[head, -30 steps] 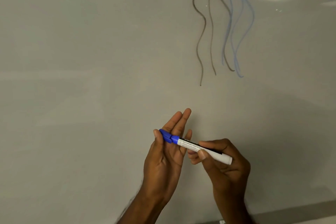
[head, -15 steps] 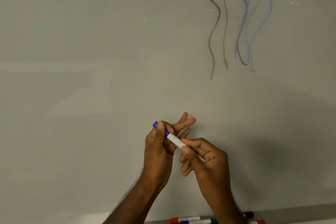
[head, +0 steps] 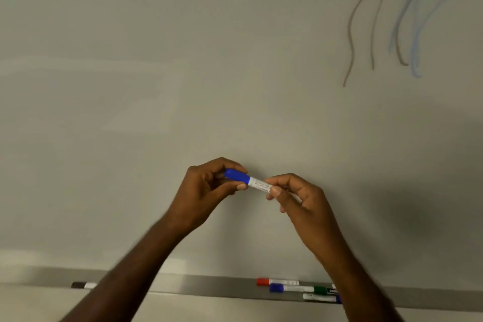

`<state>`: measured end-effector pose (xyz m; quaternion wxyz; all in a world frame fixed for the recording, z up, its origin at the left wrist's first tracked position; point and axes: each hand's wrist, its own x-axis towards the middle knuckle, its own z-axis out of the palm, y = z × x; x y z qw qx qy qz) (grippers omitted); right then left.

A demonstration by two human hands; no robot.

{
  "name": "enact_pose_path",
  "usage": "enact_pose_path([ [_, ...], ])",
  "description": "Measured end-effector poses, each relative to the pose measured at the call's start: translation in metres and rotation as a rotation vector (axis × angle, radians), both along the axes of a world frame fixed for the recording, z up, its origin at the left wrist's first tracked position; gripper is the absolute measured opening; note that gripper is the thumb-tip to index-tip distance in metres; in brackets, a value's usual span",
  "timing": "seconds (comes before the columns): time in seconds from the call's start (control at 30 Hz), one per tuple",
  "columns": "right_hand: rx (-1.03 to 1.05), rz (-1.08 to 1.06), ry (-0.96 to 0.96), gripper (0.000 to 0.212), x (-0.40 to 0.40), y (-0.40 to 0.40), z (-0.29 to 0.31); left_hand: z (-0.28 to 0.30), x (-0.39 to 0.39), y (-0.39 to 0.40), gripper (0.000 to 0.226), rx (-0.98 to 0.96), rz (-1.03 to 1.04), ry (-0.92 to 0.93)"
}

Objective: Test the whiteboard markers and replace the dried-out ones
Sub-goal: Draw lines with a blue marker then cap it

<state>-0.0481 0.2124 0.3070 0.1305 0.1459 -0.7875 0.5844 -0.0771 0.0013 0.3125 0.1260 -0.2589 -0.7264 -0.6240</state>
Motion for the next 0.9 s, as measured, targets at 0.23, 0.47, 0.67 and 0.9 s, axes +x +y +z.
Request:
enact_pose_path([
  [0.23,0.337,0.081,0.070,0.034,-0.020,-0.077,-0.075,-0.061,-0.007,-0.108,0.020,-0.402,0.193,0.064],
  [0.47,0.538,0.133,0.017,0.025,-0.033,-0.185,-0.146,-0.130,-0.007,-0.224,0.023,-0.660,0.327,-0.121],
  [0.67,0.655,0.208,0.037,0.025,-0.044,-0.266,-0.202,-0.201,-0.001,-0.304,0.016,-0.716,0.435,-0.233],
  [0.9,0.848,0.337,0.082,0.035,-0.064,-0.346,-0.272,-0.276,-0.012,-0.376,0.017,-0.982,0.525,-0.326],
])
